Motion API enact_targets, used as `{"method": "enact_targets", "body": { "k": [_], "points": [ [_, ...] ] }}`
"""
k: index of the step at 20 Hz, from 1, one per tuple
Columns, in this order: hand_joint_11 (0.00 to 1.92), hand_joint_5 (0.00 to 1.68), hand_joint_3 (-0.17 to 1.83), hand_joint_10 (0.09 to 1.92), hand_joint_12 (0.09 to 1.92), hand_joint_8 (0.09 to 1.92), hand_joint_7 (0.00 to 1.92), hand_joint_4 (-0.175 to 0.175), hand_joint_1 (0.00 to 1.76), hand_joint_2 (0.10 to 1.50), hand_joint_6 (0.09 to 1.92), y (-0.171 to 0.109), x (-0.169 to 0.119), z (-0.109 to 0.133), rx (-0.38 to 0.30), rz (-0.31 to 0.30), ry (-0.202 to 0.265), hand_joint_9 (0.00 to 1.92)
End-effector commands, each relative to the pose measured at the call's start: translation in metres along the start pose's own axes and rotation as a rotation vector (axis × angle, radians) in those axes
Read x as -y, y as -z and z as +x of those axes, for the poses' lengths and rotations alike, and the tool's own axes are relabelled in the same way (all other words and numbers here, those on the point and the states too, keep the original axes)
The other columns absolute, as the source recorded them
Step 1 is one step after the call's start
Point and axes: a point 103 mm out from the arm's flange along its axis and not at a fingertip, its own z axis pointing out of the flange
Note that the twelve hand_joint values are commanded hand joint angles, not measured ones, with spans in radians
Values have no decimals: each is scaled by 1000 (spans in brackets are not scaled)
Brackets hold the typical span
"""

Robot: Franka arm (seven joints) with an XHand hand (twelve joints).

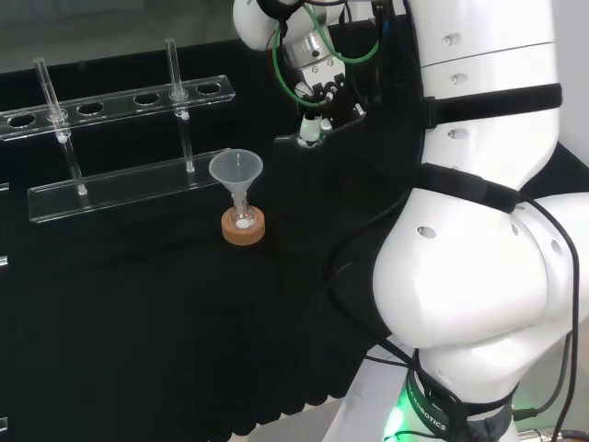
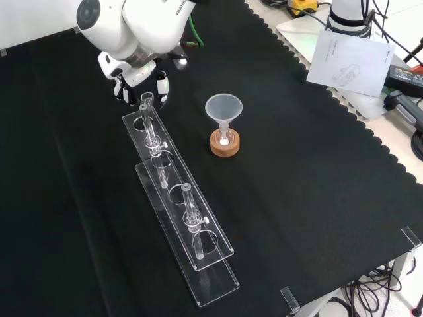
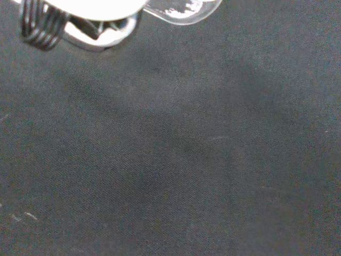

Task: Put the weighing funnel back on the table.

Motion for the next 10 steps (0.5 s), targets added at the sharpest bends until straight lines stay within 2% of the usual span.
{"method": "enact_targets", "body": {
  "k": [1, 10],
  "points": [
    [801, 1244, 681, 255, 1018, 655, 540, 175, 1118, 652, 738, -8, -11, 6, -19, 10, 24, 975],
    [802, 1242, 681, 256, 1018, 656, 539, 175, 1117, 653, 740, -14, -28, 9, -40, 29, 30, 975]
  ]
}}
